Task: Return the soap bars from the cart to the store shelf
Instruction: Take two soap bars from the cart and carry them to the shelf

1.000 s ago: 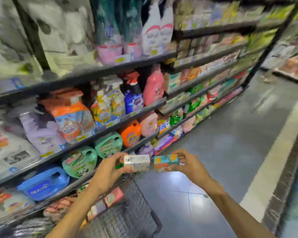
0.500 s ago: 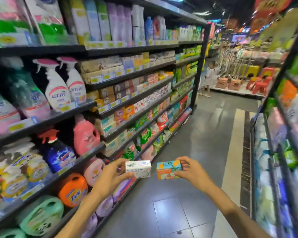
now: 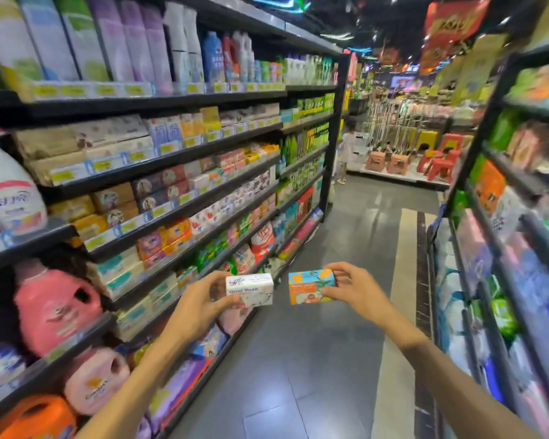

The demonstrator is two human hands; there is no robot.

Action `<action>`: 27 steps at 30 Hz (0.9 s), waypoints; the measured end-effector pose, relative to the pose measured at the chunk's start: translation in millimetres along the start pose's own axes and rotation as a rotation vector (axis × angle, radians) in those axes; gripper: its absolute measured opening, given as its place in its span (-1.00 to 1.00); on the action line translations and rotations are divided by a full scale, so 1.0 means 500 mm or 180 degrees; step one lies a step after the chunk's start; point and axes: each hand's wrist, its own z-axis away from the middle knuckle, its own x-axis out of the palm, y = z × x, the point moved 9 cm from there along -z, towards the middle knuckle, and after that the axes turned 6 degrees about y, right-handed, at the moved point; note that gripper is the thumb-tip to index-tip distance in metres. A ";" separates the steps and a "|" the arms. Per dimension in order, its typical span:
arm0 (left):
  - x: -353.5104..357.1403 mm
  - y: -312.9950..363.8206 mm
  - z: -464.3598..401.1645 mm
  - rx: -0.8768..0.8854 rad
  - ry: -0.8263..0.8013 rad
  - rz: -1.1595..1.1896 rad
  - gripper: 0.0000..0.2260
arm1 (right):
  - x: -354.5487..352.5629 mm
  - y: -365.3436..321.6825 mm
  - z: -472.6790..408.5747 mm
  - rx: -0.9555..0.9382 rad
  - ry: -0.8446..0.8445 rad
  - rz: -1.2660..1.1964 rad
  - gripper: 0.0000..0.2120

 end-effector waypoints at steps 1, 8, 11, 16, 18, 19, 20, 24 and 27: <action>0.013 -0.003 -0.041 0.0033 -0.0018 0.0025 -0.67 | -0.010 0.006 -0.038 -0.0021 0.0015 0.0000 -0.61; 0.050 -0.037 -0.333 0.0098 0.0028 0.0105 -0.66 | -0.051 0.015 -0.314 -0.0120 0.0043 -0.0108 -0.62; 0.050 -0.048 -0.454 0.0150 0.0025 0.0012 -0.67 | -0.055 0.007 -0.427 -0.0220 0.0014 -0.0180 -0.64; 0.053 -0.082 -0.616 0.0085 0.0134 -0.0131 -0.64 | -0.042 0.027 -0.620 -0.0255 -0.0061 -0.0243 -0.62; 0.049 -0.099 -0.671 0.0000 0.0196 -0.0201 -0.66 | -0.023 0.036 -0.703 -0.0302 -0.0153 -0.0268 -0.61; 0.045 -0.108 -0.698 -0.0023 0.0253 -0.0258 -0.67 | -0.012 0.041 -0.746 -0.0324 -0.0203 -0.0271 -0.60; 0.042 -0.118 -0.723 -0.0031 0.0324 -0.0314 -0.68 | 0.001 0.049 -0.792 -0.0343 -0.0258 -0.0273 -0.59; 0.017 -0.156 -0.812 -0.0175 0.0729 -0.0392 -0.68 | 0.069 0.065 -0.974 -0.0496 -0.0612 -0.0237 -0.59; -0.002 -0.193 -0.865 -0.0392 0.1007 -0.0403 -0.68 | 0.127 0.050 -1.098 -0.0699 -0.0924 -0.0244 -0.59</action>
